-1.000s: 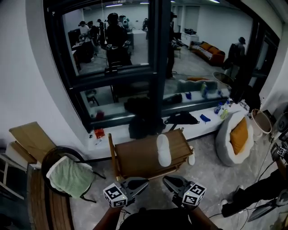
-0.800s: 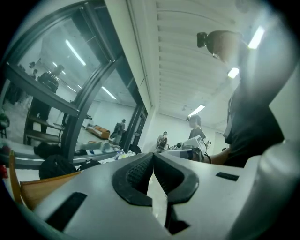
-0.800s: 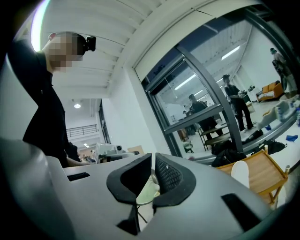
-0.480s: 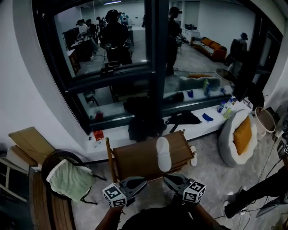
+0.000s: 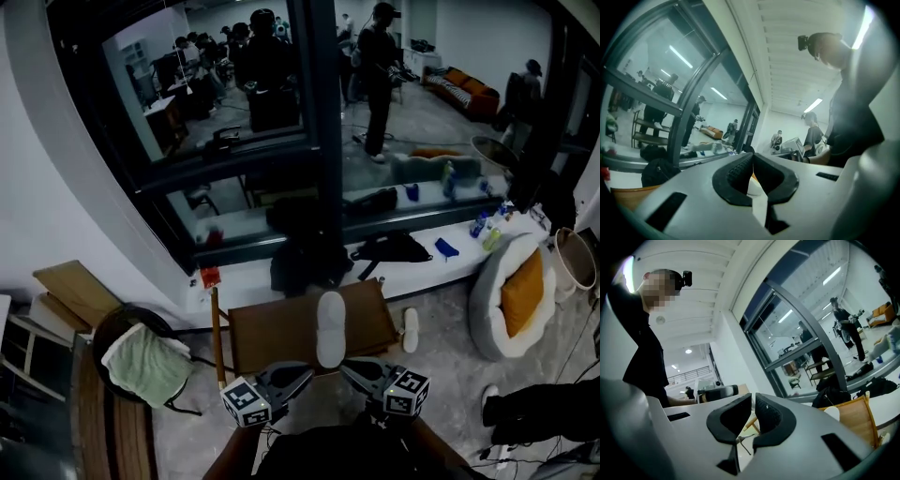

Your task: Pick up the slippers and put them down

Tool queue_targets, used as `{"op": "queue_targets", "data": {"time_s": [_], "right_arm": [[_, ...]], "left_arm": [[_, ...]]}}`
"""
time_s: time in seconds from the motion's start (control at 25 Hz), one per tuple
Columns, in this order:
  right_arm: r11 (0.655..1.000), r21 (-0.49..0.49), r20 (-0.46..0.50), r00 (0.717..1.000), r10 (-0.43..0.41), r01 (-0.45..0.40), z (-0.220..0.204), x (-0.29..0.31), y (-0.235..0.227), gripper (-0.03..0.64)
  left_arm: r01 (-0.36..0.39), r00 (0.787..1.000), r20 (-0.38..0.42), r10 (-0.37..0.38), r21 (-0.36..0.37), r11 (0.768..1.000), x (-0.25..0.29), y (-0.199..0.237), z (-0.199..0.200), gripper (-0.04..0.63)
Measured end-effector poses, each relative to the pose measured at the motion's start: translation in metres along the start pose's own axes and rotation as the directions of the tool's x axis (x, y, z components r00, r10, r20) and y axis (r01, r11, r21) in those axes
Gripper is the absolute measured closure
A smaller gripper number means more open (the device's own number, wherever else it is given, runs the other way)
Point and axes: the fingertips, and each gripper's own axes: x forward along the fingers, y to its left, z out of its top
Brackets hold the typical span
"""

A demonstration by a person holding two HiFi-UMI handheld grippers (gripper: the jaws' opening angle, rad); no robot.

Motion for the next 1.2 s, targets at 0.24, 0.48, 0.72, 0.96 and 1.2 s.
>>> {"op": "queue_targets", "data": {"time_s": [0.24,0.48,0.72,0.96,1.2], "right_arm": [[0.997,0.019,-0.067,0.994,0.082,-0.081,-0.022,0.002,-0.024,0.581],[0.997,0.077,-0.05,0.998,0.027,-0.023,-0.03,0.04,-0.048,0.581],[0.97,0.228,0.013,0.996,-0.089,0.084,-0.042,0.045,-0.041,0.581],[0.936,0.316,-0.103,0.987,-0.126,0.153,-0.102,0.031,-0.063,0.578],[0.854,0.484,-0.107,0.982,-0.157,0.19,-0.15,0.021,-0.091,0.476]], "left_arm": [[-0.096,0.995,-0.044,0.094,-0.049,0.994,0.014,0.015,-0.022,0.584],[-0.088,0.994,-0.079,0.081,-0.087,0.992,-0.014,0.051,-0.031,0.584],[-0.042,0.991,-0.137,0.01,-0.231,0.972,-0.037,0.067,-0.066,0.584],[-0.077,0.986,-0.164,0.025,-0.322,0.944,-0.031,0.083,-0.123,0.584],[-0.069,0.979,-0.205,-0.003,-0.344,0.936,-0.016,0.088,-0.176,0.584]]}}
